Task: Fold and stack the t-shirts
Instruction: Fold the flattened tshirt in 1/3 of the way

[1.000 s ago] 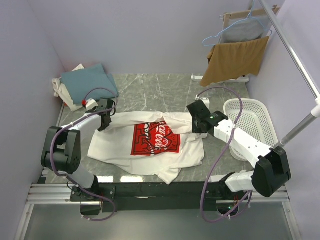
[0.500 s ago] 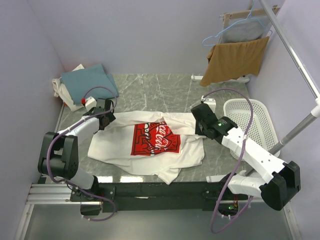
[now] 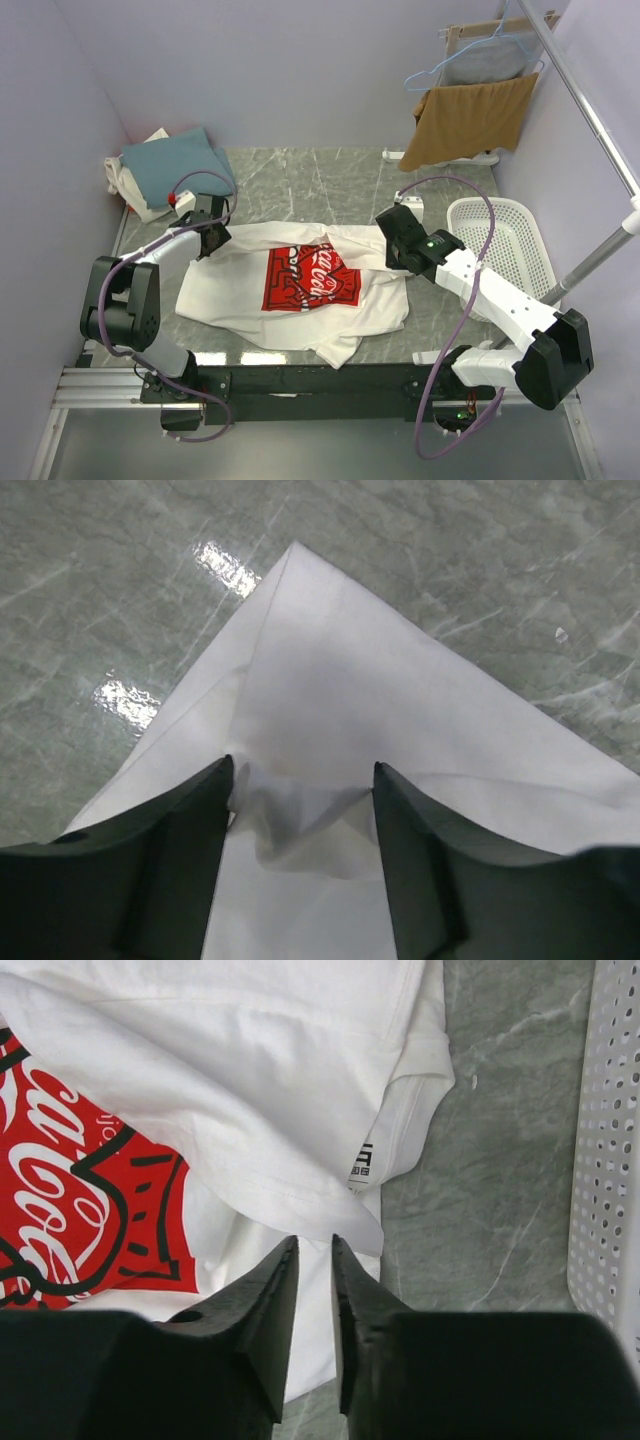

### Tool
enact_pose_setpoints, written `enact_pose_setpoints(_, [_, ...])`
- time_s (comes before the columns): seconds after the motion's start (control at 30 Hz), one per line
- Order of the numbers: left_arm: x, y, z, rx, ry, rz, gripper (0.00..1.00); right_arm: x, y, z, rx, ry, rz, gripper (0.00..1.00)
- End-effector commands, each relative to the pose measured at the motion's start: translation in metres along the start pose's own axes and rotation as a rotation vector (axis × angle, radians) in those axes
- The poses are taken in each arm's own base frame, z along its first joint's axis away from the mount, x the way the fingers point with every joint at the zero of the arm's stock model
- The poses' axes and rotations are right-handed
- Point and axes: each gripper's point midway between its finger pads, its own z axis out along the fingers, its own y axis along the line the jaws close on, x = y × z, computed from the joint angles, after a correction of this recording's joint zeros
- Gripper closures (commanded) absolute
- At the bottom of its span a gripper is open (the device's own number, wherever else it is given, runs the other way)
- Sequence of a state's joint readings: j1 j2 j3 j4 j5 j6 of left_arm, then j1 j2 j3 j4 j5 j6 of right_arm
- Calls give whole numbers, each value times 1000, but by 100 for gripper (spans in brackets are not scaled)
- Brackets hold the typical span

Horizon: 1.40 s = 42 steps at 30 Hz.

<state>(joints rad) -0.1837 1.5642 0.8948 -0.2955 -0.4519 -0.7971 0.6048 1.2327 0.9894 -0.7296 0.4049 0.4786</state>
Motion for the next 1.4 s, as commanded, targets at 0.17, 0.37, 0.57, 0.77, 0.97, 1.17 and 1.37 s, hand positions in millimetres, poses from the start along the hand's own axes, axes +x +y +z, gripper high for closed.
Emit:
enact_pose_setpoints(0.17, [-37, -23, -20, 88, -71, -46, 99, -9, 5, -6, -38, -43, 25, 87])
enact_pose_setpoints(0.37, [-81, -41, -68, 210, -155, -68, 99, 11, 16, -2, -95, 29, 22, 96])
enact_pose_setpoints(0.57, [-60, -5, -91, 163, -106, -34, 99, 52, 14, 8, -109, 136, 22, 100])
enact_pose_setpoints(0.77, [3, 54, -79, 7, 14, -25, 88, 53, 8, 4, -95, 122, 26, 100])
enact_pose_setpoints(0.97, [22, 76, -77, -80, 52, -101, 13, 37, 1, -2, -63, 70, 27, 91])
enact_pose_setpoints(1.17, [-26, 30, -93, 118, -68, -168, 1, 8, -6, 0, -15, -24, 32, 80])
enact_pose_setpoints(1.37, [-40, -34, -77, 270, -5, -134, 1, -26, 20, 22, -87, -59, -3, 69])
